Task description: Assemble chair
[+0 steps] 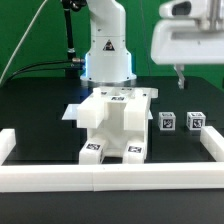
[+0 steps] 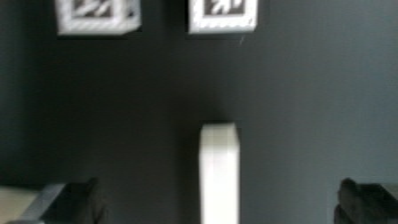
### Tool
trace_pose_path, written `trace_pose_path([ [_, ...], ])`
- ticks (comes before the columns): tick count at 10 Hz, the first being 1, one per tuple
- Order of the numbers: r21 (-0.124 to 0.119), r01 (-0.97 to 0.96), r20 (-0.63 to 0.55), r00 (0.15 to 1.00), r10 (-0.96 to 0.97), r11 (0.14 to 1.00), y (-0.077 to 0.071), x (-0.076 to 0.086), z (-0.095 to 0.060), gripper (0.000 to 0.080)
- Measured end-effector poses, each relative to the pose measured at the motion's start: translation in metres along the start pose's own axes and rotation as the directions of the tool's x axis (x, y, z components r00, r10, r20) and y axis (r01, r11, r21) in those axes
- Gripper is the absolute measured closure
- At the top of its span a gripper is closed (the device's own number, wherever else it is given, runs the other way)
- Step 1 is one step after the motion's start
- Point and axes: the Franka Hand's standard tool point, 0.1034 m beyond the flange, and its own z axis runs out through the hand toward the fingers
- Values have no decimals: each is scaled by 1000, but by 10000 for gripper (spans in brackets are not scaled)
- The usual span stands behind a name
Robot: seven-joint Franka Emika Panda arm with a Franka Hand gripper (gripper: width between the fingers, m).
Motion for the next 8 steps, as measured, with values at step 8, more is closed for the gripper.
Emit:
trace_pose_path([
  [8,22,-2,12,1000,2,1000,-10,-21,25,151],
])
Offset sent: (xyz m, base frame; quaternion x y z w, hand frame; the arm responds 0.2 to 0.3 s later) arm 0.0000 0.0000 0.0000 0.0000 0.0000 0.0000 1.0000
